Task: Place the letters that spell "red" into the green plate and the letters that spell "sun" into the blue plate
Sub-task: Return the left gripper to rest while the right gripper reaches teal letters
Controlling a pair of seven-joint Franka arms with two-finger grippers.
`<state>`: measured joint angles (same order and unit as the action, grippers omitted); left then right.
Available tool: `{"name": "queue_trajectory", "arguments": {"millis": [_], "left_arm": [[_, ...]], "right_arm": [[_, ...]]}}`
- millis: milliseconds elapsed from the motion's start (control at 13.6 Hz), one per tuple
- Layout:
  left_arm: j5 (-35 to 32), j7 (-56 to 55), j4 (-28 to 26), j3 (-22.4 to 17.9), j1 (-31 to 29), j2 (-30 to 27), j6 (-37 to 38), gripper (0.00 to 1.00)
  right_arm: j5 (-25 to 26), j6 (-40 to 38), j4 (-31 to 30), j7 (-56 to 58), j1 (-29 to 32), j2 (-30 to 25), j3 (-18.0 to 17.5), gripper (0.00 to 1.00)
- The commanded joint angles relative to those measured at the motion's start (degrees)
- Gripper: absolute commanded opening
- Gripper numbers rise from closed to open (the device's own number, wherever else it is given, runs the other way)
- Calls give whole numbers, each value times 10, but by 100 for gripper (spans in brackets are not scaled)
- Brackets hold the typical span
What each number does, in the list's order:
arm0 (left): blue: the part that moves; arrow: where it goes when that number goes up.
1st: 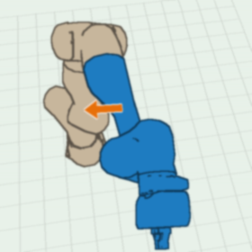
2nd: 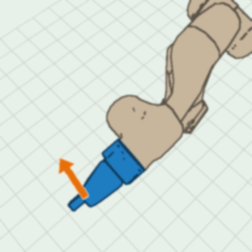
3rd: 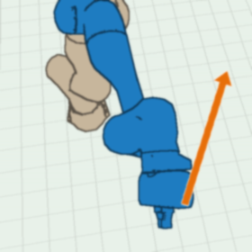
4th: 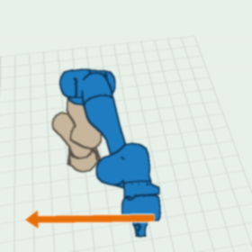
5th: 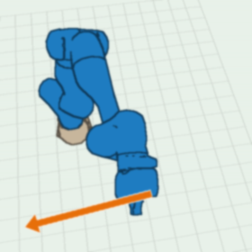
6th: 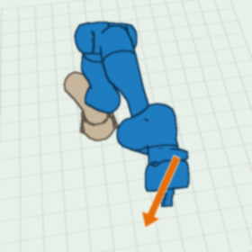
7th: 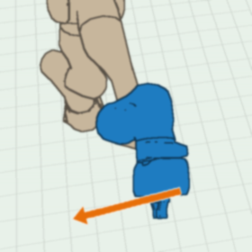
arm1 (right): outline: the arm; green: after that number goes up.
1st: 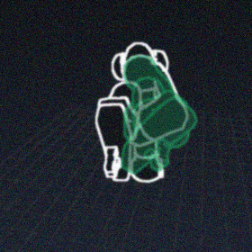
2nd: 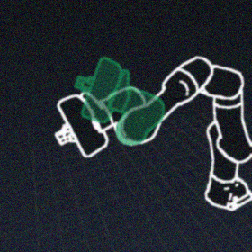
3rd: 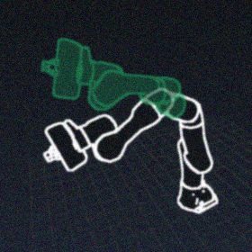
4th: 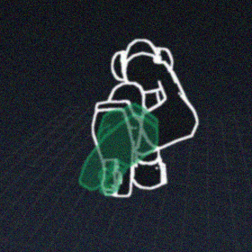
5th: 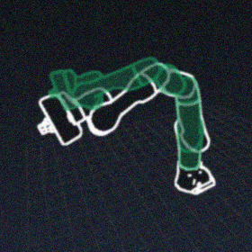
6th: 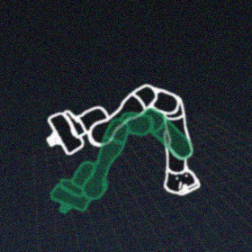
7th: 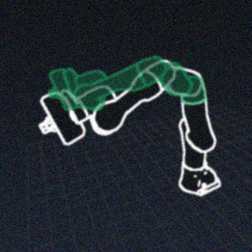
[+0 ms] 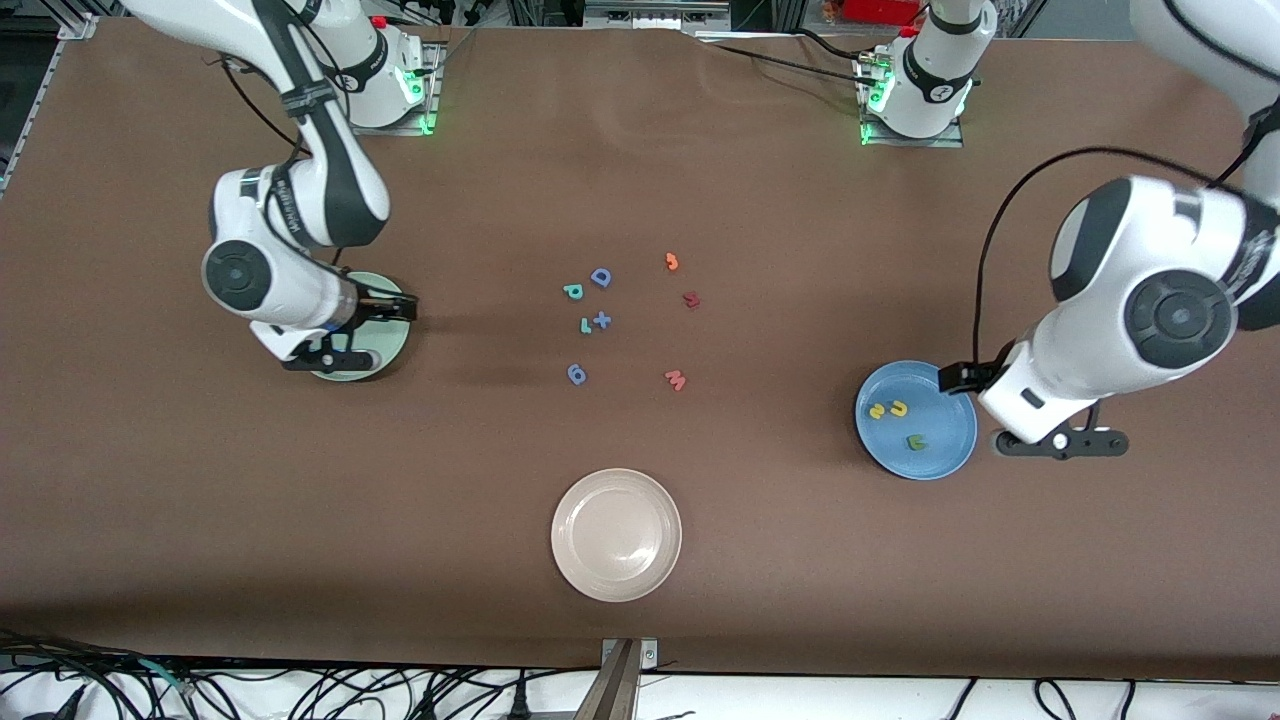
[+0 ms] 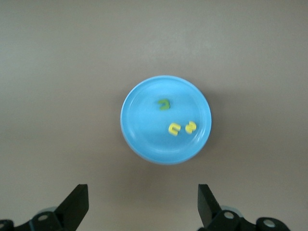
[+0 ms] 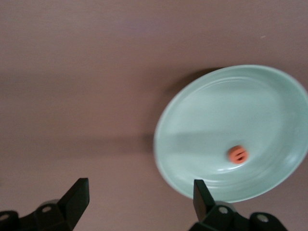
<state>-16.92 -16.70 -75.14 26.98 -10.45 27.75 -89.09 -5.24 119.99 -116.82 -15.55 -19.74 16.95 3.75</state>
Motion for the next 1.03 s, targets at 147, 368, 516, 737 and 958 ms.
{"name": "queue_trajectory", "arguments": {"millis": [147, 368, 516, 737, 958], "left_arm": [[34, 110, 26, -19, -2, -52, 42, 100], [147, 176, -9, -167, 75, -116, 31, 100], [177, 216, -57, -208, 91, -162, -11, 100], [173, 209, -174, -210, 90, -265, -70, 100], [175, 209, -179, -207, 91, -265, -66, 100]], "right_arm": [[-9, 6, 19, -203, -2, 12, -101, 95], [-9, 24, 19, -326, -6, 26, -146, 95], [-9, 40, 18, -401, -8, 41, -175, 96], [-9, 81, 19, -501, -14, 71, -207, 96], [-9, 120, 19, -561, -43, 100, -207, 97]]}}
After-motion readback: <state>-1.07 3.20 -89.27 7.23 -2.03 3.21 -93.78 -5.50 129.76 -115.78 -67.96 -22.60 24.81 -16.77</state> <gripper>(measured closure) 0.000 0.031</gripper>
